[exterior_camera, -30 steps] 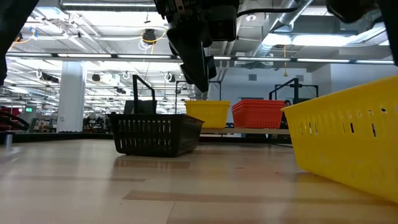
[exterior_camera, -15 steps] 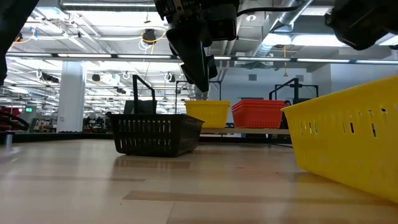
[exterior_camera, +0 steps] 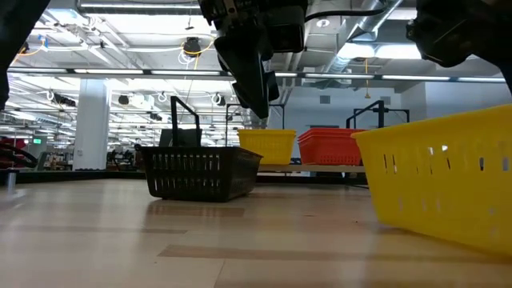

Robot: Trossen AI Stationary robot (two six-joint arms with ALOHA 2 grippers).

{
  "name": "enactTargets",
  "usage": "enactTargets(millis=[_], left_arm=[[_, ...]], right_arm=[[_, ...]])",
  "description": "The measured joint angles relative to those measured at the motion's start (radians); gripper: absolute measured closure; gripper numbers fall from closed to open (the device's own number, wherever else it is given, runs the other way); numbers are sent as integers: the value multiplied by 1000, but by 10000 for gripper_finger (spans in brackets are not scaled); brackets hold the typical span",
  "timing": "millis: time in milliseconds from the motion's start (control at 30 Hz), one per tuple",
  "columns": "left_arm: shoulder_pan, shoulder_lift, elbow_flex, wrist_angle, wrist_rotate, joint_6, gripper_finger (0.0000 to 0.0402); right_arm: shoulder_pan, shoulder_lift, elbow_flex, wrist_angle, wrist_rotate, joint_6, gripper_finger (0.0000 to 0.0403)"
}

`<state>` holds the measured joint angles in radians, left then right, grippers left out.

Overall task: Stack baskets on shelf by color
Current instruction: Stack the yellow bin on top of the other stacked yellow bins on the shelf

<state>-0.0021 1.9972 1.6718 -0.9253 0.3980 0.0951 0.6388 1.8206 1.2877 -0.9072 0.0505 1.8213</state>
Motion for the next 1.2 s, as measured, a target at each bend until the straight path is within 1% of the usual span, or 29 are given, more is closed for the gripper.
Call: enactTargets(millis=[100, 200, 300, 467, 633, 833, 1100, 1200], left_arm=[[0, 0, 0, 0, 0, -3, 251], [0, 0, 0, 0, 0, -4, 251], [0, 0, 0, 0, 0, -10, 251], [0, 0, 0, 0, 0, -13, 251], [0, 0, 0, 0, 0, -13, 251], [0, 0, 0, 0, 0, -13, 251], [0, 0, 0, 0, 0, -13, 251], [0, 0, 0, 0, 0, -13, 251]], right_arm=[[0, 0, 0, 3, 1, 0, 324], [0, 1, 0, 3, 2, 0, 304], [0, 1, 0, 3, 4, -15, 288], [-6, 1, 0, 1, 48, -31, 270], [-20, 1, -1, 1, 65, -75, 261], [-41, 1, -1, -1, 65, -126, 259], [-45, 2, -1, -3, 65, -128, 257], [-42, 34, -3, 0, 63, -129, 257]])
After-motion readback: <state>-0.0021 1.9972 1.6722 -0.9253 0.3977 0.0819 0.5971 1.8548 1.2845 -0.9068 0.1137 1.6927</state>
